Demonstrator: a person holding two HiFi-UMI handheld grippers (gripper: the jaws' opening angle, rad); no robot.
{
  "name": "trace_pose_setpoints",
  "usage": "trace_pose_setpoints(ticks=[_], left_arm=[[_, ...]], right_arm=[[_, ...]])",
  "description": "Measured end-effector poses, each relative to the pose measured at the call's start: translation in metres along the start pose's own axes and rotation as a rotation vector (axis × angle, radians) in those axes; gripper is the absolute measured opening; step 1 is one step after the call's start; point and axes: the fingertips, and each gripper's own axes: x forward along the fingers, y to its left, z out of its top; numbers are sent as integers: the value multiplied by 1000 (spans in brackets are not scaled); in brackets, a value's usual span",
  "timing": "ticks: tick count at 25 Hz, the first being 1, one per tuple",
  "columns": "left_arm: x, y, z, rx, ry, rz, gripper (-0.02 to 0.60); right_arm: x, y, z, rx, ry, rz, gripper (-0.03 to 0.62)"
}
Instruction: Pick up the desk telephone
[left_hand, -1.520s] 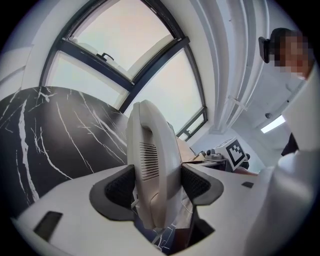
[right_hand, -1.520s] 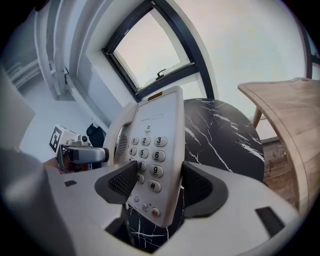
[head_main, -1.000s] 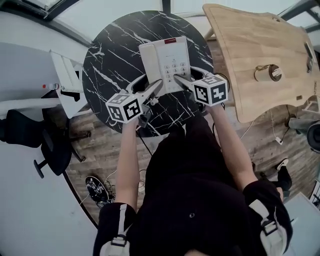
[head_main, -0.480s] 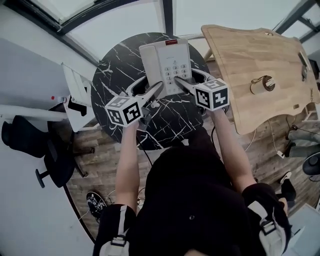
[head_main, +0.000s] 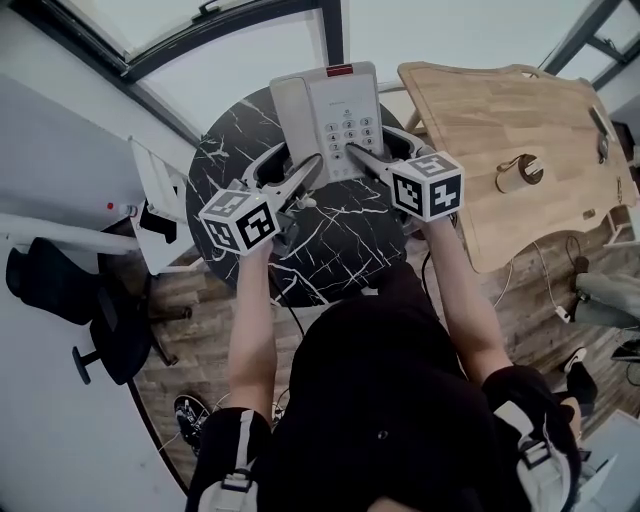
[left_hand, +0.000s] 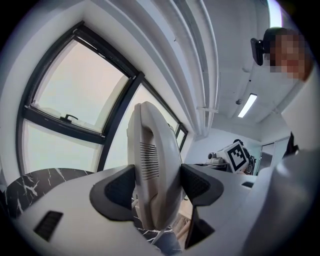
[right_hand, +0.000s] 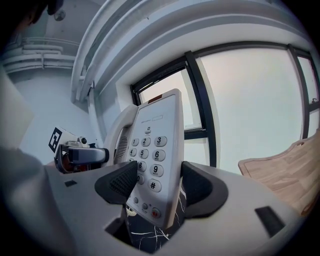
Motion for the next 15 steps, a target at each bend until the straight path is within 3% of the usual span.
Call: trace_pose_setpoints(ticks=[15], left_arm=[[-6,-14,27,55,-38,-7,302]], right_arm=[[-13,9,27,-27,-76,-8,301]])
